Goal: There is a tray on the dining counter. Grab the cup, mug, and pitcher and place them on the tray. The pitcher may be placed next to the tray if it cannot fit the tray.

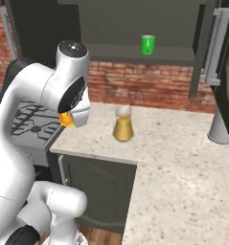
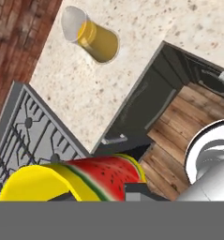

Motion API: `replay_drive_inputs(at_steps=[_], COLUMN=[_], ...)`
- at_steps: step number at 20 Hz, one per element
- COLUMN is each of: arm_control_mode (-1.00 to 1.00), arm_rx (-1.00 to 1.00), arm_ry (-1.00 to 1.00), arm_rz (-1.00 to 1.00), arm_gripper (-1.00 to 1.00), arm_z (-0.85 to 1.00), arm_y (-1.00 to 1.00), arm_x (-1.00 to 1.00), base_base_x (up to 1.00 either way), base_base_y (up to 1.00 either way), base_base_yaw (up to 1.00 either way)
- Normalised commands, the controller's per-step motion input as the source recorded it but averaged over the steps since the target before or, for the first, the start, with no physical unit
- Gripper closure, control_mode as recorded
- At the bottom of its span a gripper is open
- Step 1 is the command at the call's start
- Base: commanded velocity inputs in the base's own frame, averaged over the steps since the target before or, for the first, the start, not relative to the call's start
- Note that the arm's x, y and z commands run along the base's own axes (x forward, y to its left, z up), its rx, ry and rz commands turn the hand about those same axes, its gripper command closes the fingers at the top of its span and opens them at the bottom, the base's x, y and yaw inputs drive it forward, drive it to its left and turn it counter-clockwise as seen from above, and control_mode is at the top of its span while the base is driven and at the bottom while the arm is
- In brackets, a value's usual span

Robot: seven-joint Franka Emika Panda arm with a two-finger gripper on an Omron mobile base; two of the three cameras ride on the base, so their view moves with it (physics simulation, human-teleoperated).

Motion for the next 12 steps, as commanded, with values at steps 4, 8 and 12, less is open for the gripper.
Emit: replay_drive_inputs(at_steps=[4,8,12], arm_control_mode=[1.00,1.00,1.00], arm_rx=[0.00,0.00,0.00], arm_ry=[0.00,0.00,0.00], arm_rz=[0.00,0.00,0.00], arm_gripper=[1.00,1.00,1.00], arm_z=[0.00,0.00,0.00], arm_y=[0.00,0.00,0.00], arm_x=[0.00,0.00,0.00], base_base_x=[-0.66,-0.26,0.00], base_base_y=[0.30,0.42,0.42], base_base_yaw=[0.45,0.78,0.90])
